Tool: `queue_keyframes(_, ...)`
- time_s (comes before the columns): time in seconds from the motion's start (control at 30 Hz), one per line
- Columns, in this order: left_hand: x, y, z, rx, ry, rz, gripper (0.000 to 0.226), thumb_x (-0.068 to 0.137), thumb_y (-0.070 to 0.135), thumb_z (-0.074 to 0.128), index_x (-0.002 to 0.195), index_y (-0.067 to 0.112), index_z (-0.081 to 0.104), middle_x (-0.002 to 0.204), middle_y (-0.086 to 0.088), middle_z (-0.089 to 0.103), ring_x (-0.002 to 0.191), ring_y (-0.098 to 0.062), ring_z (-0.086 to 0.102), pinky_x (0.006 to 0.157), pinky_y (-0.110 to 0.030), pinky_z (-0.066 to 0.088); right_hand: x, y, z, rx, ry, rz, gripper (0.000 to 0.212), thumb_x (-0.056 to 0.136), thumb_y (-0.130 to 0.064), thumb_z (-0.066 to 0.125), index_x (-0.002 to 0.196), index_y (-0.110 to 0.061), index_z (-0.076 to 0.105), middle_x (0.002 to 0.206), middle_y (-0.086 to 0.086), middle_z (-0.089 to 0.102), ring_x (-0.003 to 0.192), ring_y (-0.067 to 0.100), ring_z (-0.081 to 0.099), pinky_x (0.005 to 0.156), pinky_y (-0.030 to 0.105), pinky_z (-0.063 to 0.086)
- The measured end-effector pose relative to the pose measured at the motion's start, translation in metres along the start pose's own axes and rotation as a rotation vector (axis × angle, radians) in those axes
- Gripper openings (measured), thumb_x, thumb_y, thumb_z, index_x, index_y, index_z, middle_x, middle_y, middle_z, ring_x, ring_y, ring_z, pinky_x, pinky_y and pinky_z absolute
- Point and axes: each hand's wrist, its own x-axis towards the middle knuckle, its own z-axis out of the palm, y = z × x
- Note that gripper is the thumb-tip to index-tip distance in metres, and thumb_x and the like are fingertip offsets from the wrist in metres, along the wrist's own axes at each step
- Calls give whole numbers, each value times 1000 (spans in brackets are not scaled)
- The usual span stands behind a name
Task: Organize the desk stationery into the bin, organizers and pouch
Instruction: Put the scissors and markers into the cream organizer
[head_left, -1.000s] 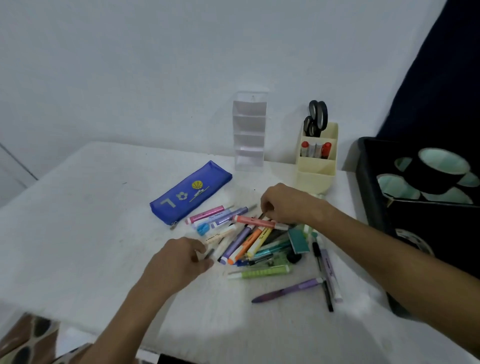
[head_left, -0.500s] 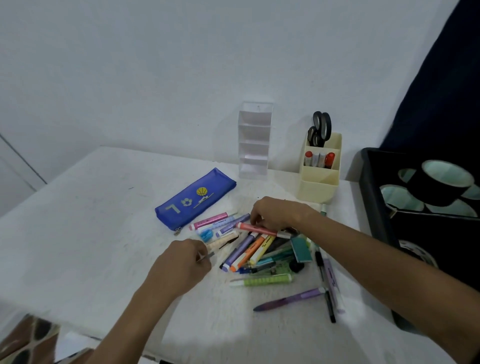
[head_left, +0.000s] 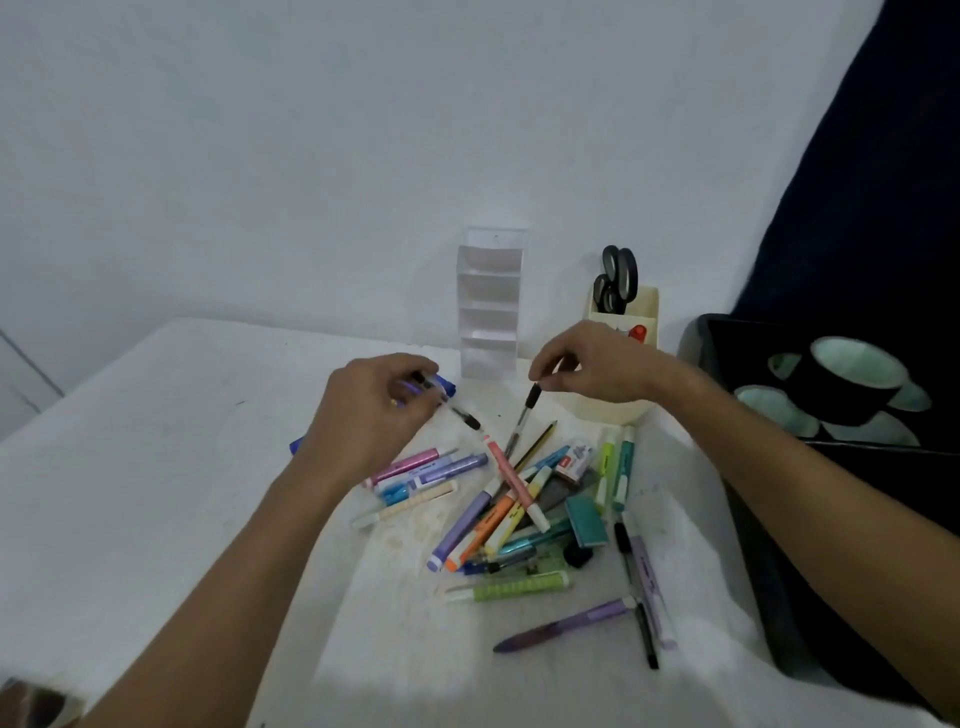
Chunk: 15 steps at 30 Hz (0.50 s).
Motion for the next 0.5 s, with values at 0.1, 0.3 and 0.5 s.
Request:
queue_keyframes(0.1, 29, 32, 8, -11, 50, 141, 23, 82, 16, 67, 105, 19, 71, 88, 7, 70, 73, -4, 65, 68, -5, 44, -15, -1, -32, 27, 130, 14, 14, 88, -19, 67, 99, -24, 72, 94, -13, 68, 84, 0, 62, 70, 9, 42)
queue_keyframes(0.3, 81, 92, 49, -5, 43, 367, 24, 81, 15, 65, 104, 14, 70, 89, 5, 70, 73, -8, 64, 75, -4, 41, -43, 17, -78, -29, 393, 79, 13, 86, -18, 67, 94, -26, 74, 92, -11, 70, 83, 7, 63, 75, 17, 48)
queue_keyframes(0.5, 104, 105, 106, 114, -68, 458, 27, 82, 11, 61, 107, 13, 70, 98, -3, 73, 86, -19, 66, 83, -27, 51, -57, 33, -69, -120, 534, 144, 17, 89, -12, 62, 102, -14, 72, 93, -5, 67, 79, 13, 62, 77, 21, 49)
